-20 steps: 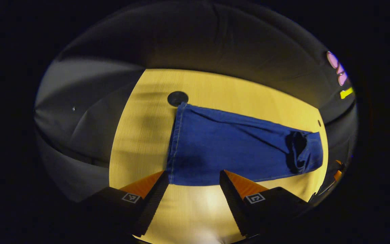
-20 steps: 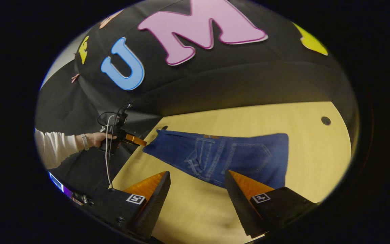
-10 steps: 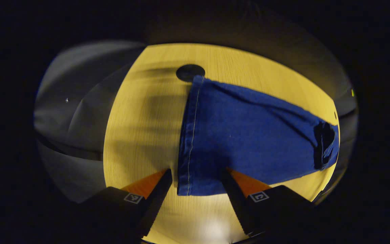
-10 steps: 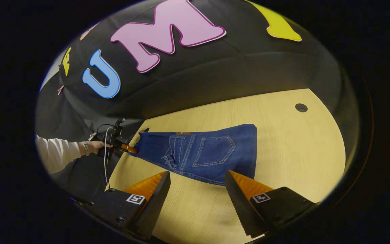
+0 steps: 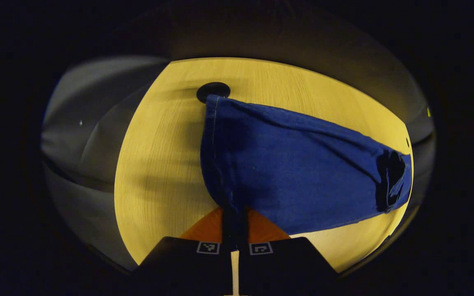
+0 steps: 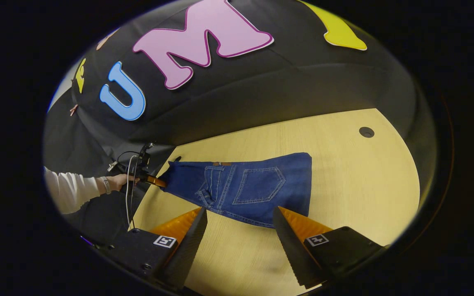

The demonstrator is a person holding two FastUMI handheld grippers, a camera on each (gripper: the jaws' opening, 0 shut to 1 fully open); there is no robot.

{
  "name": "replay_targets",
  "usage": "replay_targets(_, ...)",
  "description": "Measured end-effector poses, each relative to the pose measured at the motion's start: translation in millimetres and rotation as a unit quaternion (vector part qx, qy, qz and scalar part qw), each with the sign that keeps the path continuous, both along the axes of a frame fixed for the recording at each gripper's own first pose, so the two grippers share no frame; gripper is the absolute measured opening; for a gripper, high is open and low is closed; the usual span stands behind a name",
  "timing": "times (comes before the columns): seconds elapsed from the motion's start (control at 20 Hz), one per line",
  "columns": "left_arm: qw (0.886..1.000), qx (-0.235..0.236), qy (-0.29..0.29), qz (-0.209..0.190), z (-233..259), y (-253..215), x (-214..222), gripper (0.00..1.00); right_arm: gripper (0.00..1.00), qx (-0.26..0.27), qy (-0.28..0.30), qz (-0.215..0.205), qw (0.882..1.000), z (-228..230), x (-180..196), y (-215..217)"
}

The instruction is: Grasp the waist and the cuffs of the jeans and fold them to make the two legs overlap; first hold the waist and fold one-third of the jeans toward the cuffs, then hold the cuffs and fold the remaining one-third in the same direction to finish folding.

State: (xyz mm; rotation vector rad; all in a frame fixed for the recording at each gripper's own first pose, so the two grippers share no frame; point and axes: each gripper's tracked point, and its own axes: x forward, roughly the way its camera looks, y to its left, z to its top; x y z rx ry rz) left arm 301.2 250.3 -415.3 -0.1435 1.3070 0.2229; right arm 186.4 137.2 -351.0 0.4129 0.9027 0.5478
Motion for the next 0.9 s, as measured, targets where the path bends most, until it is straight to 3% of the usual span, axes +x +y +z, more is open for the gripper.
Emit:
replay_targets(0.15, 0.999, -0.023, -0.036, -0.001, 22, -13, 6, 0.09, 0.98, 0.005, -0.010, -0.005, 1.000, 8, 1, -3)
replay_targets(0.4, 0.989, -0.029, -0.113, -0.091, 90, -64, 29, 0.09, 0.98, 0.008, -0.022, -0.012, 1.000, 21, 0, -7)
replay_targets(0.45, 0.985, -0.028, -0.130, -0.112, 108, -77, 33, 0.14, 0.98, 0.010, -0.024, -0.012, 1.000, 24, -2, -6)
replay_targets(0.5, 0.980, -0.027, -0.144, -0.134, 126, -92, 37, 0.09, 0.98, 0.013, -0.026, -0.012, 1.000, 27, -3, -6)
replay_targets(0.7, 0.955, -0.035, -0.193, -0.223, 193, -159, 41, 0.09, 0.98, 0.016, -0.038, -0.013, 0.999, 39, -11, -11)
replay_targets(0.9, 0.919, -0.091, -0.222, -0.311, 205, -279, 63, 0.09, 0.98, 0.018, -0.041, -0.031, 0.999, 43, -24, -29)
